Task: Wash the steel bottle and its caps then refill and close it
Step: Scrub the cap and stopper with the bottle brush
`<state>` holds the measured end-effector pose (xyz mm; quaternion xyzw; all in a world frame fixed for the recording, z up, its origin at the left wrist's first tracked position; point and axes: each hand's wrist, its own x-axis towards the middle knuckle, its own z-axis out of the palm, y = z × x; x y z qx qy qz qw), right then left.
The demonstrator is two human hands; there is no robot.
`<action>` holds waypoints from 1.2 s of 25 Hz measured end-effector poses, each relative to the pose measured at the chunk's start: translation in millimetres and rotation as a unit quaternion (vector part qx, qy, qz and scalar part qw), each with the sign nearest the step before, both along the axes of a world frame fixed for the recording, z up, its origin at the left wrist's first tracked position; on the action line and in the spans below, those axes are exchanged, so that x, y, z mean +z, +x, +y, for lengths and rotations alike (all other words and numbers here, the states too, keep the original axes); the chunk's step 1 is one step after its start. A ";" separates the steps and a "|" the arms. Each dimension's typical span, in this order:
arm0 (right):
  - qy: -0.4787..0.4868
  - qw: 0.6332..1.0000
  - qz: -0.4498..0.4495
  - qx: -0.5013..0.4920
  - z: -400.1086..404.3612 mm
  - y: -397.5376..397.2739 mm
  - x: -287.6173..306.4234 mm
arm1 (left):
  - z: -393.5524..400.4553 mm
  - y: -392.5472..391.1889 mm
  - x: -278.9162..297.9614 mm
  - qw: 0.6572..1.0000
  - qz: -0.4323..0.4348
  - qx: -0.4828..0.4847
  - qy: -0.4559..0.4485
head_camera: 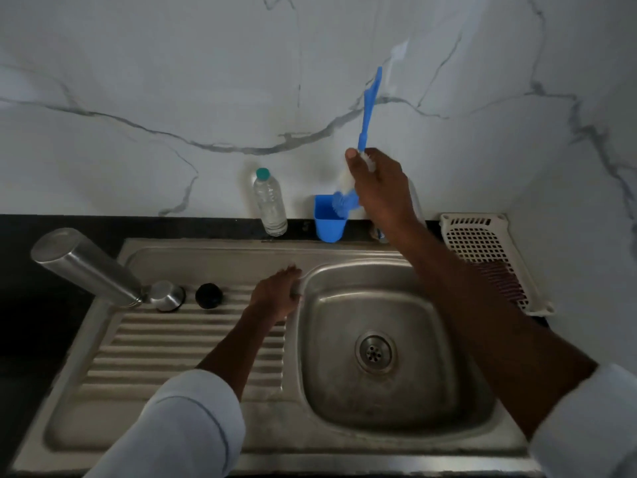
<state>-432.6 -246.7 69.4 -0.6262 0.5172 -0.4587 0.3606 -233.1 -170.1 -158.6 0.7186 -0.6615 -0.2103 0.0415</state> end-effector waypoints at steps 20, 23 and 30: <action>0.131 0.973 0.185 -0.034 -85.8 50.2 -86.3 | -4.8 1.5 -22.1 0.995 0.050 0.065 -0.053; 0.111 0.973 0.197 -0.055 -68.1 42.2 -79.7 | -5.0 0.5 -21.1 0.994 0.055 0.068 -0.058; 0.037 0.977 0.185 -0.103 2.5 33.2 -81.5 | -1.7 0.3 -9.2 0.988 0.134 0.071 -0.042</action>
